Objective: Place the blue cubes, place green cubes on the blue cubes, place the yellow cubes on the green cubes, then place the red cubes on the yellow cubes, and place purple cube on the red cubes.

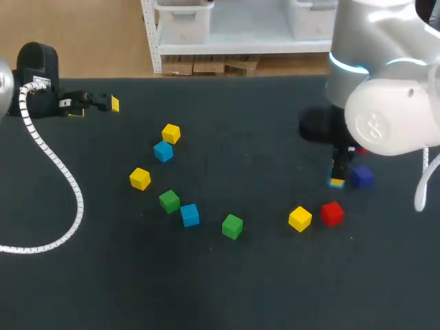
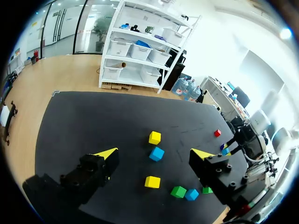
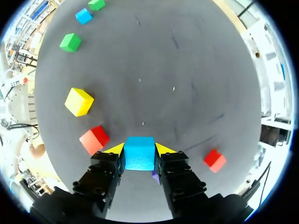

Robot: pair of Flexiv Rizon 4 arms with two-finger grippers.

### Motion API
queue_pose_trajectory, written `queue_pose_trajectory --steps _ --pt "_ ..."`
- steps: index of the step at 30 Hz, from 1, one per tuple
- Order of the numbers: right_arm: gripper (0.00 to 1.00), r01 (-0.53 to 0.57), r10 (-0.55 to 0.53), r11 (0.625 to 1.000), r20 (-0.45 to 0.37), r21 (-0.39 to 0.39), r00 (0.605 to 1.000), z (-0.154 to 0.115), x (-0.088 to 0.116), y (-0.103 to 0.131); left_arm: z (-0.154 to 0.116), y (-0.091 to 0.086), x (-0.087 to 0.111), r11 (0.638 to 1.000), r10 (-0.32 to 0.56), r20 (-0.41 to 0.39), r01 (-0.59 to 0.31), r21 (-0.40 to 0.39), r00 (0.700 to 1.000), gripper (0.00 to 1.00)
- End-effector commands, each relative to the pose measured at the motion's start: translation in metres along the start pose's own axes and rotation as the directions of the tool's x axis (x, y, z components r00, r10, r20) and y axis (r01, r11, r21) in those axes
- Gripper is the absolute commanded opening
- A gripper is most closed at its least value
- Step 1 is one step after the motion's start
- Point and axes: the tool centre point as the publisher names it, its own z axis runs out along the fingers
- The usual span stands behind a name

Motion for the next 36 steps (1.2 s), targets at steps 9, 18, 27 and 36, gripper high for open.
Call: queue_pose_trajectory --steps 9,18,27,36 --pt "0.00 0.149 -0.148 0.988 -0.059 0.024 0.987 -0.029 -0.055 -0.039 0.000 0.002 0.001 1.000 0.003 0.006 -0.003 0.011 1.000 1.00" --pt "0.00 0.171 -0.171 0.985 -0.013 -0.001 0.985 -0.030 -0.082 -0.067 0.000 0.002 0.001 1.000 0.003 0.006 -0.003 0.011 1.000 1.00" --pt "0.00 0.254 -0.254 0.967 0.000 -0.031 0.967 -0.016 -0.109 -0.067 0.000 0.002 0.001 1.000 0.003 0.006 -0.003 0.011 1.000 1.00" --pt "0.00 0.327 -0.327 0.944 -0.006 -0.045 0.945 -0.002 -0.123 -0.059 0.000 0.002 0.001 1.000 0.003 0.006 -0.003 0.011 1.000 1.00"
